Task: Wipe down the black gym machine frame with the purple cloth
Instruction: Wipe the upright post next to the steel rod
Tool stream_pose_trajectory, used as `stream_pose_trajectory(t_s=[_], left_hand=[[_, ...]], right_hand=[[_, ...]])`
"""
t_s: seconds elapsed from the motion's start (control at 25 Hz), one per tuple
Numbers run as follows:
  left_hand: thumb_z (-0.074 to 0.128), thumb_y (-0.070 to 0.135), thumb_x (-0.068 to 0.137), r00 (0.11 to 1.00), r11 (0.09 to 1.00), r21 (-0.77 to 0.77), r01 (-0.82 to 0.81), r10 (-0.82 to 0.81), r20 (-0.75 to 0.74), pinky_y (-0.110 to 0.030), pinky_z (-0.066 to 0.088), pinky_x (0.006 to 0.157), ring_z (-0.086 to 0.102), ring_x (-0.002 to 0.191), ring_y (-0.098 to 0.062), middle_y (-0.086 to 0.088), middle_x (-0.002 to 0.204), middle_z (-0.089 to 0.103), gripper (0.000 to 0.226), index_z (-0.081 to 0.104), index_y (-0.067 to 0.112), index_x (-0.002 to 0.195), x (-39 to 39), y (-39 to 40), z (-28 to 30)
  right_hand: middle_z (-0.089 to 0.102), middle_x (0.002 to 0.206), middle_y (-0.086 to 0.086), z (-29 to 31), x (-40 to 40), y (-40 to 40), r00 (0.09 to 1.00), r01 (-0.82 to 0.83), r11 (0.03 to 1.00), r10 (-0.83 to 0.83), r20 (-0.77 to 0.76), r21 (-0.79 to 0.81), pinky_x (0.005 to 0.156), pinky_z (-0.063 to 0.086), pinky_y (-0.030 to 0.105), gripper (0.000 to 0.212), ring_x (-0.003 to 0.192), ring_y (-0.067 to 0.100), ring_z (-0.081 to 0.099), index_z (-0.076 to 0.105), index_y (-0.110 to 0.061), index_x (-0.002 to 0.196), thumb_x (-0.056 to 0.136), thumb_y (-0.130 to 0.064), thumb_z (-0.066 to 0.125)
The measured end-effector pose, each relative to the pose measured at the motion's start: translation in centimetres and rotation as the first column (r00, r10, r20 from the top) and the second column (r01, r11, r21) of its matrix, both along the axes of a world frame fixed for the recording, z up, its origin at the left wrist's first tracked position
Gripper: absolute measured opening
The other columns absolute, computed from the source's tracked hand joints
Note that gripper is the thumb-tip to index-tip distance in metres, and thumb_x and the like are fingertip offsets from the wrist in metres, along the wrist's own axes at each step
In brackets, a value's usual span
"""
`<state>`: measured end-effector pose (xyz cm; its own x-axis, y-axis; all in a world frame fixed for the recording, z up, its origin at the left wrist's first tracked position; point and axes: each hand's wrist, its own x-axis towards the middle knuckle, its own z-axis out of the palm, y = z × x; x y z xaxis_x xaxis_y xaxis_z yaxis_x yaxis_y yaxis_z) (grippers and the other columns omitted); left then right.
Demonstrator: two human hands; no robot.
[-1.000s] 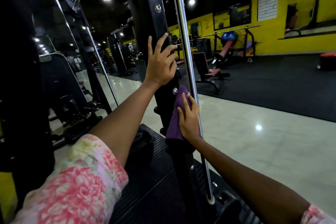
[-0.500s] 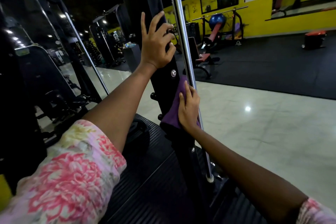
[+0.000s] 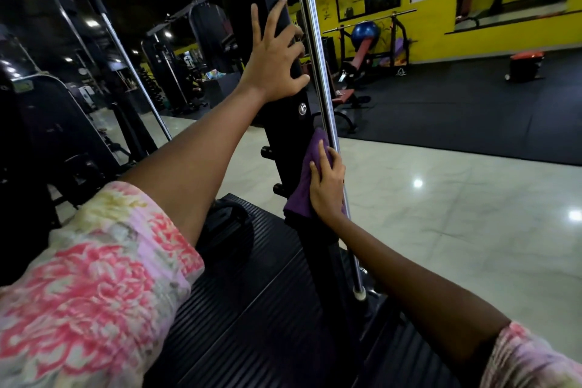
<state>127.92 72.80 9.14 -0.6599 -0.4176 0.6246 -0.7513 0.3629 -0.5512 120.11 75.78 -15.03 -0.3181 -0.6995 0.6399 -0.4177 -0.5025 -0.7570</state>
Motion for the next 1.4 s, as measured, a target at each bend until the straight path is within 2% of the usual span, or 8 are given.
stream_pose_trajectory(t_s=[0.2, 0.4, 0.52, 0.76, 0.96, 1.04, 1.24, 1.4], left_hand=[[0.029, 0.055, 0.076, 0.979, 0.972, 0.22, -0.086, 0.041, 0.202, -0.064, -0.017, 0.104, 0.004, 0.147, -0.033, -0.004, 0.146, 0.041, 0.072, 0.057, 0.017, 0.129, 1.1, 1.9, -3.9], [0.058, 0.046, 0.081, 0.852, 0.916, 0.142, -0.375, 0.281, 0.441, -0.073, -0.014, 0.099, -0.017, 0.144, -0.034, -0.002, 0.159, 0.012, 0.07, 0.034, 0.031, 0.145, 0.9, 2.6, -6.3], [0.06, 0.042, 0.083, 0.806, 0.889, 0.094, -0.448, 0.356, 0.472, -0.074, -0.012, 0.099, -0.021, 0.143, -0.036, -0.002, 0.16, 0.007, 0.072, 0.029, 0.032, 0.147, 0.4, 2.9, -6.3], [0.06, 0.04, 0.086, 0.796, 0.876, 0.065, -0.478, 0.4, 0.455, -0.074, -0.006, 0.102, -0.02, 0.143, -0.037, -0.003, 0.16, 0.007, 0.072, 0.026, 0.03, 0.149, 0.2, 3.6, -6.8], [0.064, 0.051, 0.083, 0.757, 0.863, -0.003, -0.505, 0.445, 0.479, -0.074, 0.003, 0.104, -0.017, 0.144, -0.038, -0.004, 0.16, 0.004, 0.085, 0.018, 0.029, 0.151, 0.3, 4.0, -7.1], [0.063, 0.051, 0.082, 0.75, 0.863, -0.02, -0.505, 0.45, 0.485, -0.074, 0.004, 0.103, -0.016, 0.144, -0.038, -0.004, 0.16, 0.004, 0.086, 0.016, 0.029, 0.151, 0.4, 3.8, -7.1], [0.063, 0.051, 0.082, 0.751, 0.871, -0.035, -0.489, 0.441, 0.492, -0.074, 0.003, 0.103, -0.013, 0.144, -0.039, -0.006, 0.16, 0.006, 0.085, 0.018, 0.028, 0.151, 0.4, 3.7, -7.1], [0.065, 0.051, 0.081, 0.752, 0.875, -0.049, -0.482, 0.441, 0.49, -0.071, -0.002, 0.104, -0.011, 0.145, -0.039, -0.006, 0.159, 0.009, 0.084, 0.022, 0.028, 0.149, 0.4, 3.8, -7.2]], right_hand=[[0.035, 0.148, 0.012, 3.4, 1.2, 1.1, 0.997, 0.051, 0.998, -0.05, -0.053, 0.028, 0.1, 0.033, 0.043, 0.049, 0.122, 0.034, 0.038, 0.033, -0.021, 0.147, 0.099, -0.023, 0.043], [0.03, 0.152, 0.008, -1.5, 0.4, 1.9, 0.998, -0.003, 0.989, 0.012, -0.065, 0.147, 0.101, 0.036, 0.042, 0.05, 0.119, 0.034, 0.038, 0.029, -0.022, 0.148, 0.1, -0.02, 0.042], [0.034, 0.149, 0.009, 0.0, 0.0, 1.7, 0.999, -0.046, 0.973, 0.041, 0.028, 0.225, 0.104, 0.034, 0.046, 0.049, 0.12, 0.034, 0.04, 0.03, -0.022, 0.148, 0.1, -0.018, 0.041], [0.033, 0.15, 0.007, 1.7, 0.6, 2.4, 0.998, -0.057, 0.993, 0.058, -0.01, 0.108, 0.105, 0.032, 0.038, 0.049, 0.122, 0.029, 0.037, 0.034, -0.021, 0.146, 0.099, -0.015, 0.044], [0.038, 0.147, 0.01, -5.8, 0.2, 2.0, 0.976, -0.143, 0.843, 0.034, 0.213, 0.518, 0.108, 0.031, 0.044, 0.047, 0.128, 0.037, 0.04, 0.037, -0.02, 0.146, 0.099, -0.016, 0.043], [0.039, 0.145, 0.012, -4.9, 0.6, 2.0, 0.965, -0.156, 0.847, 0.021, 0.261, 0.509, 0.108, 0.031, 0.044, 0.046, 0.129, 0.036, 0.04, 0.038, -0.017, 0.145, 0.099, -0.015, 0.041], [0.032, 0.151, 0.01, 0.5, 1.6, 3.1, 0.979, -0.107, 0.958, 0.054, 0.197, 0.267, 0.11, 0.027, 0.04, 0.048, 0.131, 0.03, 0.035, 0.03, -0.016, 0.148, 0.101, -0.017, 0.039], [0.023, 0.156, 0.007, -4.2, 1.2, 4.4, 0.995, -0.099, 0.916, 0.081, 0.061, 0.389, 0.108, 0.028, 0.042, 0.05, 0.131, 0.035, 0.033, 0.024, -0.02, 0.15, 0.102, -0.018, 0.038]])
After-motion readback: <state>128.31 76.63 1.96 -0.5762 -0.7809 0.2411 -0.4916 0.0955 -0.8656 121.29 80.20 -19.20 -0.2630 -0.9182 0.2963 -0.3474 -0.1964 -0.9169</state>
